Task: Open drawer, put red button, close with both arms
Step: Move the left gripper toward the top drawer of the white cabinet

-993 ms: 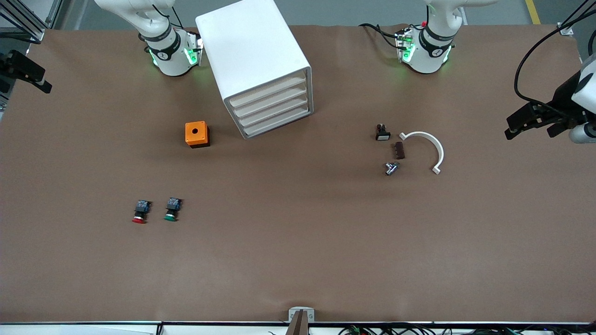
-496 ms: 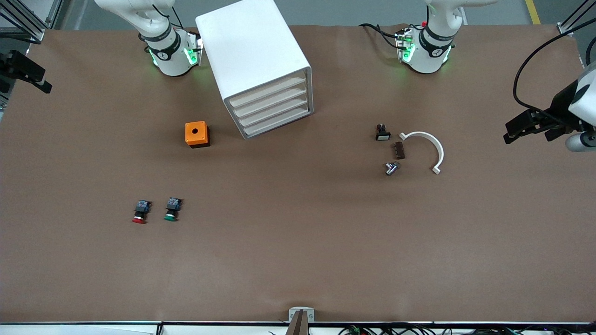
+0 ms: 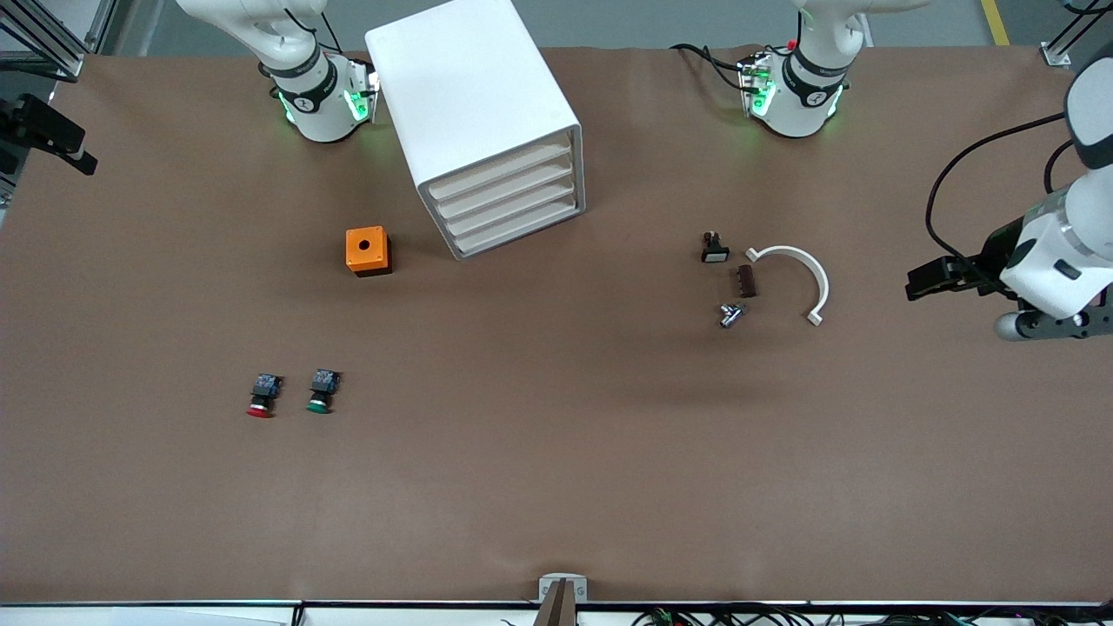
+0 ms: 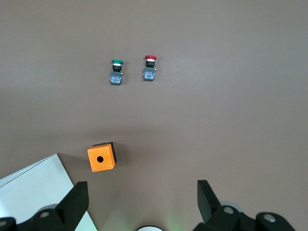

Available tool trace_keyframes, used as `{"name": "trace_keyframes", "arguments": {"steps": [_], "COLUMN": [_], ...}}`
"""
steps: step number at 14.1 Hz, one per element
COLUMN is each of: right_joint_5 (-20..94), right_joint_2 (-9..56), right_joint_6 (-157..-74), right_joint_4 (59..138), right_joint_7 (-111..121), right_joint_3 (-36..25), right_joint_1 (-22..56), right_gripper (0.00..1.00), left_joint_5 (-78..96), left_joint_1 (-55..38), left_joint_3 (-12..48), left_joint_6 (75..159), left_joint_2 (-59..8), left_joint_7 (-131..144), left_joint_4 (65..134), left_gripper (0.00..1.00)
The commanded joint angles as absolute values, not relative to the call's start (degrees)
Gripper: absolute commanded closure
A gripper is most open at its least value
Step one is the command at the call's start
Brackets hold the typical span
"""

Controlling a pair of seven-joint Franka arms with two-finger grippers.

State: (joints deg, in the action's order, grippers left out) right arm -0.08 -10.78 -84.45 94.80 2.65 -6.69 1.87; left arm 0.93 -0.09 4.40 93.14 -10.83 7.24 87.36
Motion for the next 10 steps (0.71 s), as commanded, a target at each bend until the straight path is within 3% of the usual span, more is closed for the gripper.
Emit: {"name": "trace_keyframes", "arguments": {"steps": [1, 10], "right_joint_5": [-1.14, -1.14], "right_joint_2": [-12.39, -12.39], "right_joint_6": [-84.81, -84.73], "right_joint_4": [96.06, 96.06], "right_joint_7": [2.46, 2.46], "right_joint_3": [-6.15, -6.15], "right_joint_1": [1.67, 1.67], "right_gripper": [0.00, 0.00], "left_joint_5": [0.44, 10.18], "left_joint_1": [-2.01, -20.81], "left_joint_3": [4.92, 4.92], "left_joint_6": [91.85, 87.45], "left_joint_2": [-13.09, -26.96], "left_joint_7": [8.08, 52.68], "left_joint_4": [86.40, 82.19], "left_gripper": [0.00, 0.00]}}
